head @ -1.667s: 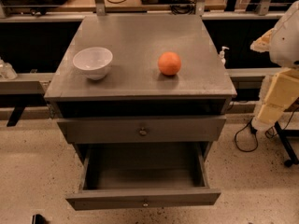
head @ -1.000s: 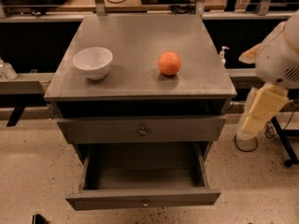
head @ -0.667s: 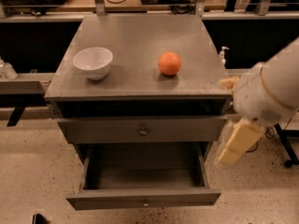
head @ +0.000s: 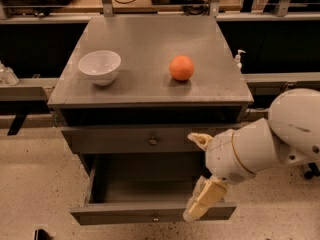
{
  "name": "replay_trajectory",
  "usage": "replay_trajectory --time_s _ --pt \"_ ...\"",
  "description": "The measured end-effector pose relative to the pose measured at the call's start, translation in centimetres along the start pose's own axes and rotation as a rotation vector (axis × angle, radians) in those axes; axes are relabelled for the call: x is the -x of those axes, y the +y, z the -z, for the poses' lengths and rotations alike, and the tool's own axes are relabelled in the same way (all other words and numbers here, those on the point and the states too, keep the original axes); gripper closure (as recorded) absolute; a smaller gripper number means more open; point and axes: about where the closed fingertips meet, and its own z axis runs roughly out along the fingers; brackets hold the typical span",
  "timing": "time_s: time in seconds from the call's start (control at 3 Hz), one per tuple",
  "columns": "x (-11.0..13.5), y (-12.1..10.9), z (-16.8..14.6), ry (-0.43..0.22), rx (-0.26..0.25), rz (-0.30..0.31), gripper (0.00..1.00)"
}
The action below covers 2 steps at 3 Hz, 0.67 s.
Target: Close middle drawer
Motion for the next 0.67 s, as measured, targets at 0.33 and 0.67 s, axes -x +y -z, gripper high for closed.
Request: replay_trajectory --time_s 0.33,0.67 --pt "0.1 -0.1 -0.1 0.051 0.023 0.009 0.00" --pt "-6.5 -0.1 -4.1 0.042 0.051 -0.011 0.00"
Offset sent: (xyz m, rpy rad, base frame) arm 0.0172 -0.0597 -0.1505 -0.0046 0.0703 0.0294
